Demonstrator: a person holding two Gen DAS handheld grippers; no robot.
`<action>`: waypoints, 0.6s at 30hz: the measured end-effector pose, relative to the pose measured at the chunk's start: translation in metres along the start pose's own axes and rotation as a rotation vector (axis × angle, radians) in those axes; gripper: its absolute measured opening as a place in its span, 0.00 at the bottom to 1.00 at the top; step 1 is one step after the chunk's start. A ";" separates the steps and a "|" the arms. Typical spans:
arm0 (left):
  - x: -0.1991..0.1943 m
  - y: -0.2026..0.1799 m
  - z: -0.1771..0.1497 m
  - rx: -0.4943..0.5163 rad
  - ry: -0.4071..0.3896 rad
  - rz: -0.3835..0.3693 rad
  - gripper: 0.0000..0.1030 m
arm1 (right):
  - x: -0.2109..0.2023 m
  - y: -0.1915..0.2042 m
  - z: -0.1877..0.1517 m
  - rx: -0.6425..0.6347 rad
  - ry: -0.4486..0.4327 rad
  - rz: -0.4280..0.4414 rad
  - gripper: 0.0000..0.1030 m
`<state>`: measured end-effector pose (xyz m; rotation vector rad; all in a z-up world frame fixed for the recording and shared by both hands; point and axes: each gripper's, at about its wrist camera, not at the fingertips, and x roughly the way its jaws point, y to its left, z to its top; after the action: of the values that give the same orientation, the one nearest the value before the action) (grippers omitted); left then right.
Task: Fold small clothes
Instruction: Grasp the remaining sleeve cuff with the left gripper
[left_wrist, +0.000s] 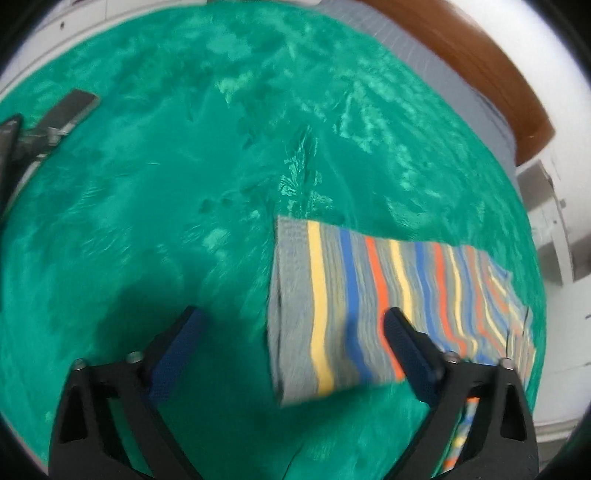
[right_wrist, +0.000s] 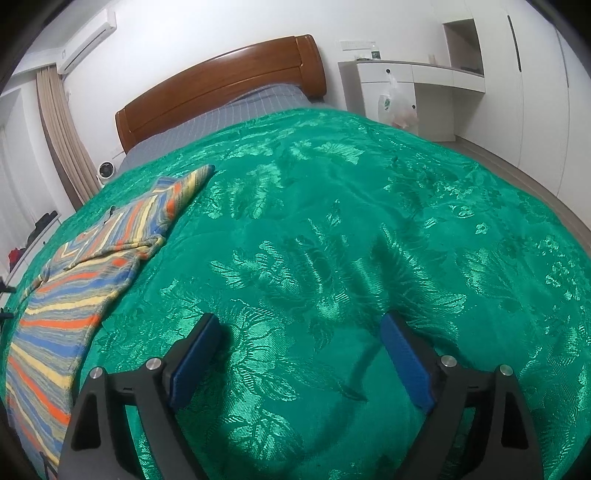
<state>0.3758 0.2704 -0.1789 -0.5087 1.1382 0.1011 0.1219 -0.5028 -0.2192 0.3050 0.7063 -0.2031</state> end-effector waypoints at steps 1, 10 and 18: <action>0.006 -0.003 0.002 0.005 0.005 0.021 0.79 | 0.000 0.000 0.000 -0.002 0.001 -0.002 0.86; -0.023 -0.097 0.009 0.314 -0.112 0.183 0.04 | 0.001 0.001 -0.001 -0.007 -0.001 -0.003 0.87; -0.088 -0.289 -0.032 0.683 -0.244 0.027 0.04 | -0.001 0.000 -0.002 -0.004 -0.005 0.005 0.88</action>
<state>0.4065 0.0172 -0.0146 0.1258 0.8693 -0.1952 0.1203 -0.5019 -0.2203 0.3023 0.7011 -0.1971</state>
